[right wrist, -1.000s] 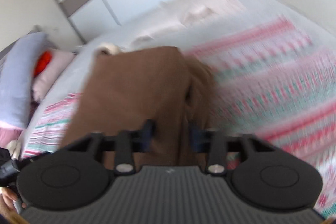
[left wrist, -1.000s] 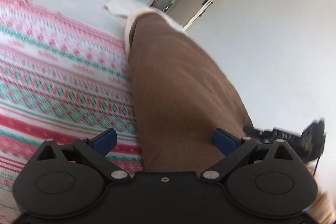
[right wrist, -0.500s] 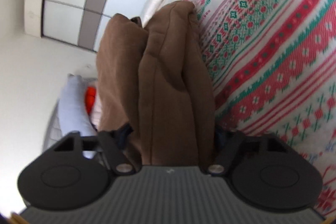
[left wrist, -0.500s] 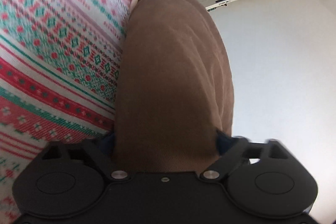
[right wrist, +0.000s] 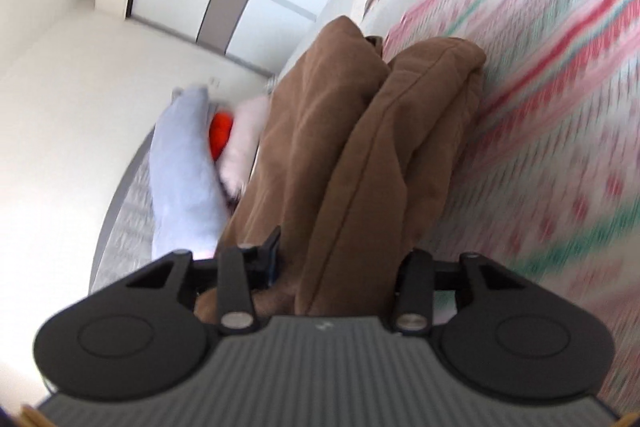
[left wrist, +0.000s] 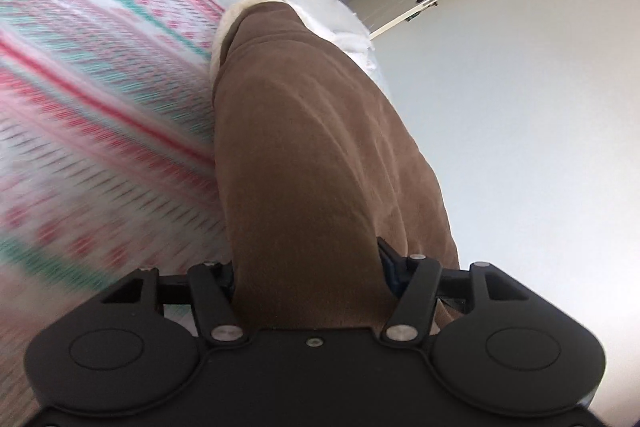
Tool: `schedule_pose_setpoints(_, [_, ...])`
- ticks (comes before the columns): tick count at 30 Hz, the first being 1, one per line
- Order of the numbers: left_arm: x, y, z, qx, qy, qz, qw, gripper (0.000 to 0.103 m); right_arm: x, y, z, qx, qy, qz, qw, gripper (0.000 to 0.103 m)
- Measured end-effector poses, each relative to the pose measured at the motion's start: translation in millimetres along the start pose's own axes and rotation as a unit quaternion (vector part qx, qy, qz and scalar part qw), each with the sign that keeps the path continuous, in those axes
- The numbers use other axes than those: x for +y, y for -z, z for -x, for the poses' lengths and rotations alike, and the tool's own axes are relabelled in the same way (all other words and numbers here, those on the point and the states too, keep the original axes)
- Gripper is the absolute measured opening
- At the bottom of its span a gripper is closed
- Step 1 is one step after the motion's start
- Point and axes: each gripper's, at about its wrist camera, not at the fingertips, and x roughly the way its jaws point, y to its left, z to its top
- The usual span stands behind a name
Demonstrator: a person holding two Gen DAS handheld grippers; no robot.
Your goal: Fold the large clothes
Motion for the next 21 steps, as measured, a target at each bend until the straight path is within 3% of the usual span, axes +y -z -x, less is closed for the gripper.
schedule_pose_setpoints(4, [29.6,34.4,39.3,0.019,-0.024,0.014,0.9994,0.06,12.1,45.2,-6.9,0.055,0.016,0.003,0.998,0.042])
schedule_pose_setpoints(5, [39.9,42.7,39.1,0.023,-0.035,0.017,0.999,0.066,8.7,54.6,-10.8,0.068,0.027,-0.002,0.997,0.044])
schedule_pose_setpoints(6, [48.8,52.0,35.6,0.025,-0.055,0.017,0.998,0.07,3.3,62.5,-15.2,0.081,0.046,-0.011,0.996,0.053])
schedule_pose_setpoints(7, [53.0,61.0,30.1,0.03,-0.09,0.003,0.9955,0.079,-3.7,69.1,-19.7,0.09,0.071,-0.024,0.993,0.072])
schedule_pose_setpoints(8, [52.5,69.1,26.8,0.024,-0.12,-0.023,0.9922,0.09,-11.9,73.8,-25.0,0.1,0.107,-0.037,0.989,0.08])
schedule_pose_setpoints(9, [48.5,75.2,30.2,-0.001,-0.134,-0.048,0.9899,0.094,-17.7,77.2,-27.5,0.104,0.132,-0.044,0.985,0.091])
schedule_pose_setpoints(11, [31.9,76.2,39.1,-0.015,-0.152,-0.093,0.9839,0.095,-16.6,77.8,-21.0,0.09,0.126,-0.057,0.986,0.091])
schedule_pose_setpoints(13, [14.5,73.0,53.7,-0.04,-0.18,-0.129,0.9745,0.096,-2.2,70.8,-4.7,0.07,0.15,-0.032,0.986,0.094])
schedule_pose_setpoints(17, [-7.4,58.3,66.3,-0.099,-0.195,-0.157,0.963,0.096,40.6,63.4,22.6,-0.019,0.196,0.034,0.98,0.097])
schedule_pose_setpoints(21, [-18.8,44.4,55.3,-0.163,-0.184,-0.172,0.9541,0.096,61.5,47.2,17.8,-0.093,0.155,0.062,0.982,0.094])
